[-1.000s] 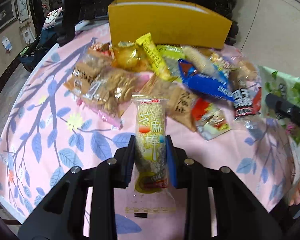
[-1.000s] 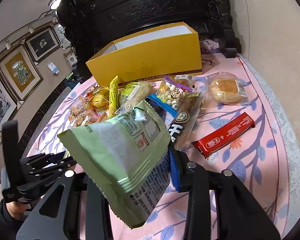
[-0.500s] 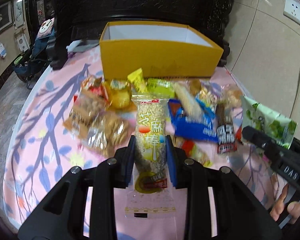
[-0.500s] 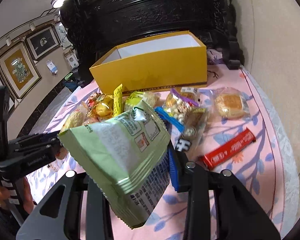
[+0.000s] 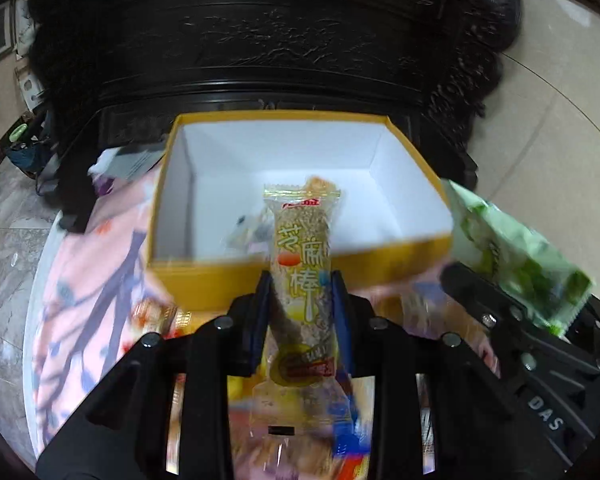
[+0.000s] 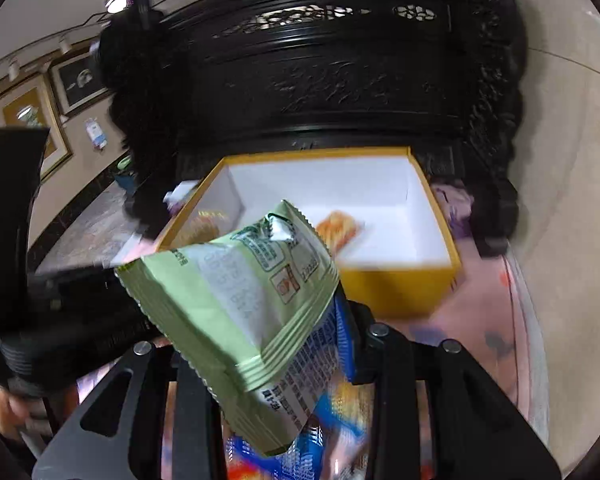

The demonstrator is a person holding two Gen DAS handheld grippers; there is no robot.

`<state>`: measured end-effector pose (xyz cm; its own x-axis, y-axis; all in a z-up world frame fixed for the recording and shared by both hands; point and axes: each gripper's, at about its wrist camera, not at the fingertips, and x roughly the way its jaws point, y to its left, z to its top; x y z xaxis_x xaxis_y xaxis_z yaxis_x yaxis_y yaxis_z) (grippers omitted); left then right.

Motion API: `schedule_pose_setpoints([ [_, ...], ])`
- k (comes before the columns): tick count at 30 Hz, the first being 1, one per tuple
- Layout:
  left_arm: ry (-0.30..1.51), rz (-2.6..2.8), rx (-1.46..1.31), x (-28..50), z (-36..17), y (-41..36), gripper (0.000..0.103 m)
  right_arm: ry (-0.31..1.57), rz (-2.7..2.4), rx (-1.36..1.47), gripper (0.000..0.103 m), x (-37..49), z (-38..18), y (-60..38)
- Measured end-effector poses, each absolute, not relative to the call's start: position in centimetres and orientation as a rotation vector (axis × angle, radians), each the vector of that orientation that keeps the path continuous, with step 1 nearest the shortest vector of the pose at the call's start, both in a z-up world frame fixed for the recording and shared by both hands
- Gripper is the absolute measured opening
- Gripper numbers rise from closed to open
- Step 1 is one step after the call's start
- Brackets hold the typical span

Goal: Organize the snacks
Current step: 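Carry the sesame bar and green bag into the yellow box and release both, then grasp the cracker pack with the left tool while the right tool grasps the dark sausage stick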

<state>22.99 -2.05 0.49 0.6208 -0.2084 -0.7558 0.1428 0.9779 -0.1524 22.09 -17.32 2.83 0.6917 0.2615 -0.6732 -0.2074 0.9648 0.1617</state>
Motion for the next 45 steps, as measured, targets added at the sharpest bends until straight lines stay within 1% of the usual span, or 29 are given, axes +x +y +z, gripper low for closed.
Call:
schedule_pose_setpoints([
  [3,0.892,-0.175,-0.062,26.7,0.4,-2.5,0.029,0.813,0.228,0.098,0.034,26.4,2.1,-17.7],
  [10,0.921,-0.150,-0.092,30.3,-1.0,-1.6,0.029,0.844,0.205,0.104,0.034,30.5,0.7,-18.0],
  [11,0.919,-0.144,-0.098,30.8,-1.0,-1.4,0.029,0.854,0.203,0.104,0.036,31.4,0.5,-17.9],
  [12,0.912,-0.134,-0.104,31.3,-1.0,-1.2,0.039,0.869,0.200,0.100,0.041,31.8,0.3,-17.7],
  [13,0.905,-0.117,-0.109,31.7,-0.9,-0.9,0.056,0.905,0.176,0.088,0.062,32.6,0.0,-17.6],
  [14,0.906,-0.083,-0.110,32.0,-0.9,-0.5,0.087,0.924,0.130,0.073,0.064,33.1,-0.2,-17.7],
  [15,0.891,-0.062,-0.131,31.9,-0.8,0.2,0.096,0.932,0.124,0.078,0.064,33.1,-0.2,-18.1],
  [18,0.875,-0.081,-0.180,30.7,-0.7,1.9,0.096,0.934,0.173,0.102,0.064,31.0,-0.1,-19.1],
  [21,0.867,-0.067,-0.168,27.5,-1.2,3.5,0.096,0.961,0.260,0.100,0.065,26.1,-1.0,-19.1],
  [23,0.867,-0.079,-0.171,25.1,-1.9,4.3,0.096,1.021,0.322,0.117,0.069,22.4,-3.3,-18.7],
  [26,0.863,-0.068,-0.192,20.7,-3.9,5.9,0.096,1.113,0.375,0.152,0.069,18.6,-7.0,-17.6],
  [29,0.876,-0.031,-0.224,17.2,-6.0,7.8,0.096,1.104,0.356,0.162,0.069,16.9,-8.8,-16.8],
  [33,0.881,0.053,-0.238,13.0,-7.9,10.6,0.096,1.116,0.307,0.140,0.069,17.3,-10.2,-15.9],
  [37,0.897,0.090,-0.263,9.7,-8.7,13.4,0.096,1.094,0.304,0.158,0.069,17.2,-9.7,-15.9],
  [40,0.909,0.083,-0.257,8.8,-9.2,14.0,0.096,1.070,0.310,0.141,0.069,15.7,-8.7,-16.4],
  [45,0.964,-0.021,-0.209,9.3,-10.6,10.8,0.096,1.065,0.290,0.123,0.069,12.0,-8.3,-18.3],
])
